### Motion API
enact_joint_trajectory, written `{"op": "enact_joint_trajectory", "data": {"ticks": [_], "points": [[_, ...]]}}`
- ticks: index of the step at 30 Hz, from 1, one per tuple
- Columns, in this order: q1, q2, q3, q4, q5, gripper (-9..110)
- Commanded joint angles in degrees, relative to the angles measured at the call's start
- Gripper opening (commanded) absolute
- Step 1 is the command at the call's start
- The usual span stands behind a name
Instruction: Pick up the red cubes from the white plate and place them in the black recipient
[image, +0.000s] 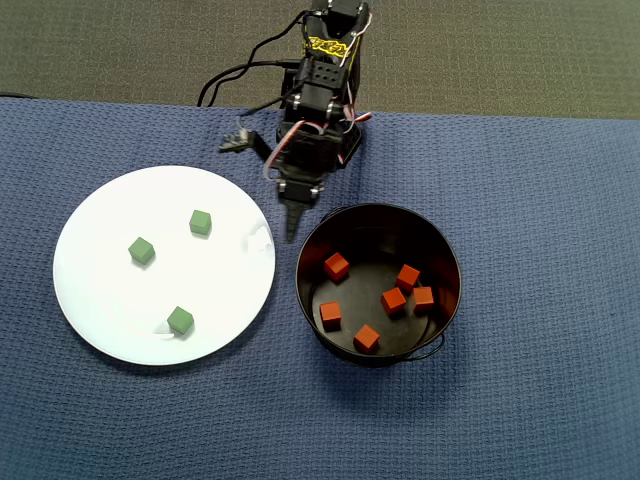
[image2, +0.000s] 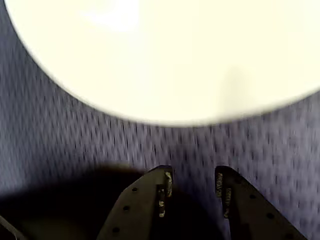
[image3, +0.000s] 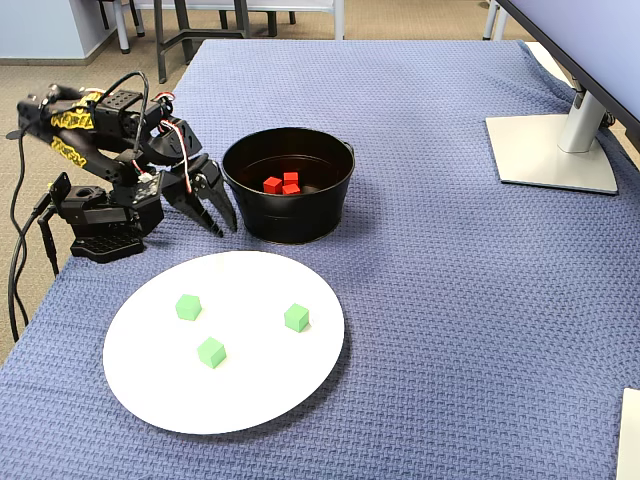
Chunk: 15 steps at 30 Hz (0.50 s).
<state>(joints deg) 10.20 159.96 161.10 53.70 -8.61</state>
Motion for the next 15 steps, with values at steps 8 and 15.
{"op": "enact_joint_trajectory", "data": {"ticks": [8,15], "points": [[-5.36,11.6,4.83,6.06,3.69,0],[-5.01,12.66,5.01,6.94,3.08,0]]}}
